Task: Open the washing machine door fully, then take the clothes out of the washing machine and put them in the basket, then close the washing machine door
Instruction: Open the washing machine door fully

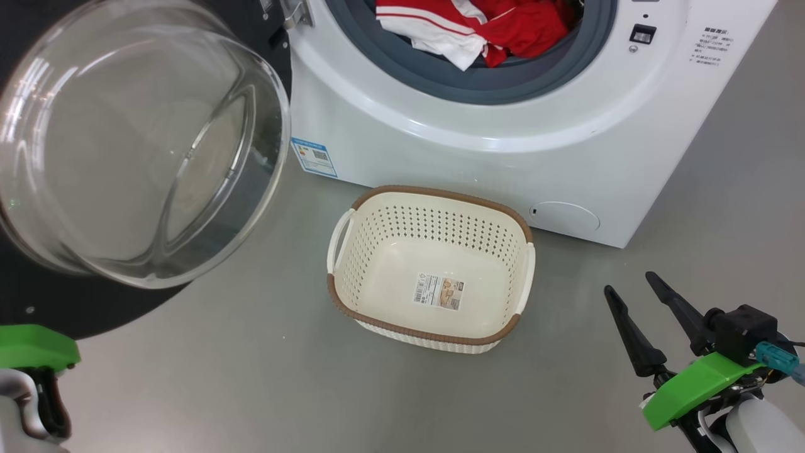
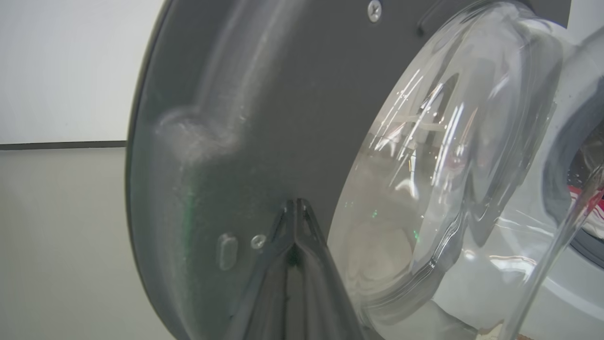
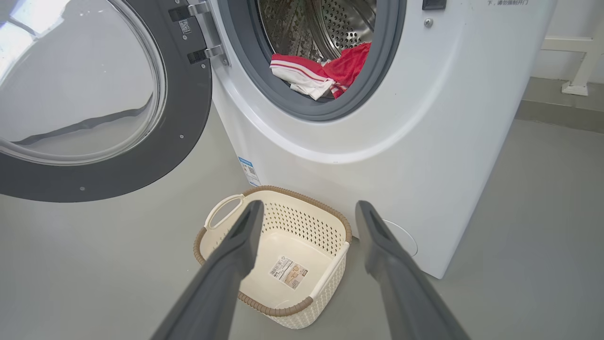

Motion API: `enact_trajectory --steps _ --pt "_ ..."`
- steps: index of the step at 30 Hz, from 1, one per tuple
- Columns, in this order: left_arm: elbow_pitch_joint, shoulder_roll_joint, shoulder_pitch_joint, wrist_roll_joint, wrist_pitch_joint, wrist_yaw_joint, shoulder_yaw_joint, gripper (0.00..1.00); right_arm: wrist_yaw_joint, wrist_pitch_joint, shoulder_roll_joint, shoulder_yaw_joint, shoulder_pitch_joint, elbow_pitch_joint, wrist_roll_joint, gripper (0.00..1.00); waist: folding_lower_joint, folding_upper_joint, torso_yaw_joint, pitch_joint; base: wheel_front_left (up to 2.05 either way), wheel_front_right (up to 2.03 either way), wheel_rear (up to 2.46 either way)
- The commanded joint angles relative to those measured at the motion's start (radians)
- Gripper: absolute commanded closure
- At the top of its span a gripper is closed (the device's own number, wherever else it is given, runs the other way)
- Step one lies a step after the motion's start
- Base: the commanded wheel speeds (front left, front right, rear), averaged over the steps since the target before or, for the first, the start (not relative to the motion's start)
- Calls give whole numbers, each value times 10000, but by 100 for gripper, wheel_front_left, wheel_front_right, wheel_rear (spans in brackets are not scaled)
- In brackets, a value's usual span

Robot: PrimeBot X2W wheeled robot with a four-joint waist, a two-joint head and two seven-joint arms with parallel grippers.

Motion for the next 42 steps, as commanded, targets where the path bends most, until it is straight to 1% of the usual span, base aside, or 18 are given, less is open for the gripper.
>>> enact_trajectory --steps 1,7,13,22,29,30,31,32,33,34,35,39,42 --pt "-94 618 -369 115 -51 -28 376 100 16 -120 -164 203 -114 -229 21 0 0 -1 -21 36 0 0 0" --pt "648 777 -861 295 -51 -37 744 100 16 -120 -249 221 -212 -250 6 0 0 -1 -66 180 0 0 0" --pt "882 799 -1088 556 -51 -139 912 100 16 -120 -286 229 -274 -229 6 0 0 -1 -88 179 0 0 0" --pt "545 435 -631 960 -51 -414 800 100 16 -120 -179 169 -179 -195 20 0 0 -1 -57 -162 0 0 0" --pt "-404 -80 145 996 -51 -649 786 100 16 -120 -137 107 -110 -236 8 0 0 -1 -48 -378 0 0 0" --pt "-537 -157 279 1002 -51 -675 777 89 16 -120 -130 95 -96 -243 11 0 0 -1 -52 -408 0 0 0" --pt "-662 -235 418 1018 -51 -701 745 82 16 -120 -123 81 -81 -250 16 0 0 -1 -56 -432 0 0 0" --pt "-766 -310 556 1021 -51 -732 689 63 16 -120 -113 66 -68 -258 17 0 0 -1 -63 -456 0 0 0" --pt "-980 -426 853 1080 -51 -787 504 24 16 -120 -90 54 -39 -268 13 0 0 -1 -94 -510 0 0 0" --pt "-1086 -490 994 1069 -51 -804 454 4 16 -120 -83 46 -35 -274 4 0 0 -1 -122 -534 0 0 0" --pt "-1190 -550 1134 1060 -51 -819 391 0 16 -120 -72 27 -24 -274 0 0 0 -1 -146 -558 0 0 0" --pt "-1612 -751 1694 949 -51 -864 57 0 16 -120 -17 -16 6 -289 -11 0 0 -1 -329 -646 0 0 0" --pt "-1927 -824 2118 841 -51 -884 -563 0 16 -120 20 -59 31 -291 -15 0 0 -1 -529 -721 0 0 0"
